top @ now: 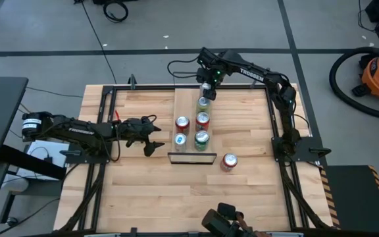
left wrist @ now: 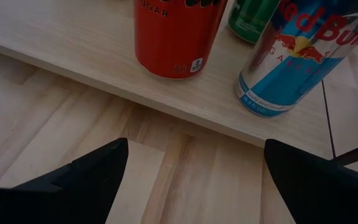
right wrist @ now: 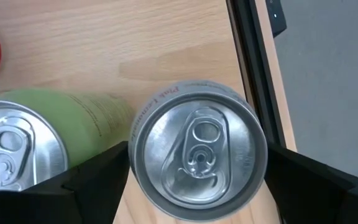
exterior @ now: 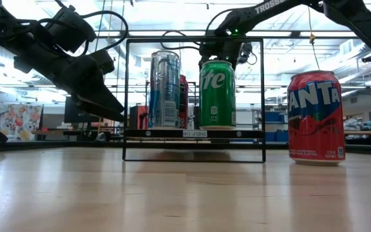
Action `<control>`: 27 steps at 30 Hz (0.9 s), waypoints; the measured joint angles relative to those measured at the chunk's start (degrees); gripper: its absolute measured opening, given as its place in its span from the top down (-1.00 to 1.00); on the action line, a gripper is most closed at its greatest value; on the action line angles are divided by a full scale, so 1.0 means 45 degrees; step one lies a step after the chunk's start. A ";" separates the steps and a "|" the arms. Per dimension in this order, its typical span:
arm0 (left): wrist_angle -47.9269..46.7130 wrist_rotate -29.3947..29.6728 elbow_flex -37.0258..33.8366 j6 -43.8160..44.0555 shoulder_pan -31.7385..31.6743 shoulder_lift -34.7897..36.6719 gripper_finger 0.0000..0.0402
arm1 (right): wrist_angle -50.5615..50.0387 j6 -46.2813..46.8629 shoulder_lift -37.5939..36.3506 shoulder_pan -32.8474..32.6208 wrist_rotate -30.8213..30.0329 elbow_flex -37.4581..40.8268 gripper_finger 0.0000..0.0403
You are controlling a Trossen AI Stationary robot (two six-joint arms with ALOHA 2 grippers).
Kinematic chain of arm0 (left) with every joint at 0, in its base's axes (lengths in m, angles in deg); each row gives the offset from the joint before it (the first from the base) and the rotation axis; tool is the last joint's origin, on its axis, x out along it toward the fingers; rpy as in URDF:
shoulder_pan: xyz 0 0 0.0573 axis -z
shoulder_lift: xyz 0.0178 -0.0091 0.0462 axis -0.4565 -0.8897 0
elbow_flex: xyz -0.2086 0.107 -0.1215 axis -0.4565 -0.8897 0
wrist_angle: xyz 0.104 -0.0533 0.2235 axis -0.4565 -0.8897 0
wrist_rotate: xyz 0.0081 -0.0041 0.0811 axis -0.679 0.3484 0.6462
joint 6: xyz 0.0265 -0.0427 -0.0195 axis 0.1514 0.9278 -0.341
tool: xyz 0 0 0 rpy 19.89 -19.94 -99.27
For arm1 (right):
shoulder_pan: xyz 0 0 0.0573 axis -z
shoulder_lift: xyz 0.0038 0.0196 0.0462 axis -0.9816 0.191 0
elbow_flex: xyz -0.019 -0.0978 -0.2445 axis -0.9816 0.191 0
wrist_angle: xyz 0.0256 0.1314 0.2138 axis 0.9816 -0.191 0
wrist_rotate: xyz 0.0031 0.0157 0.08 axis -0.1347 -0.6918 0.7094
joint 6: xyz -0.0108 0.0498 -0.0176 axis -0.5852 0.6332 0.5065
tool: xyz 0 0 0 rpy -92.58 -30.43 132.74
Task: Place canned beverage on shelf
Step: Put the orange soda can on the shelf
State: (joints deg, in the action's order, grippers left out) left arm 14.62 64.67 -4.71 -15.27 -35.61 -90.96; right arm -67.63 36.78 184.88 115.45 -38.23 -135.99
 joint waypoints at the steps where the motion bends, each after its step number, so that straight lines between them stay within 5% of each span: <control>1: 0.0000 0.0000 0.0000 0.0001 0.0000 0.0000 -0.94 | 0.0007 -0.0009 0.0000 -0.0004 0.0000 0.0000 -0.78; 27: -0.0024 0.0000 0.0000 -0.0012 0.0000 0.0000 -0.94 | 0.0438 -0.1328 0.0000 0.0001 0.0282 0.0019 -0.62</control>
State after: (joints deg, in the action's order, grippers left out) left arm 14.51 64.67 -4.71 -15.33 -35.61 -90.96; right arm -65.66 30.81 184.88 115.45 -36.97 -135.90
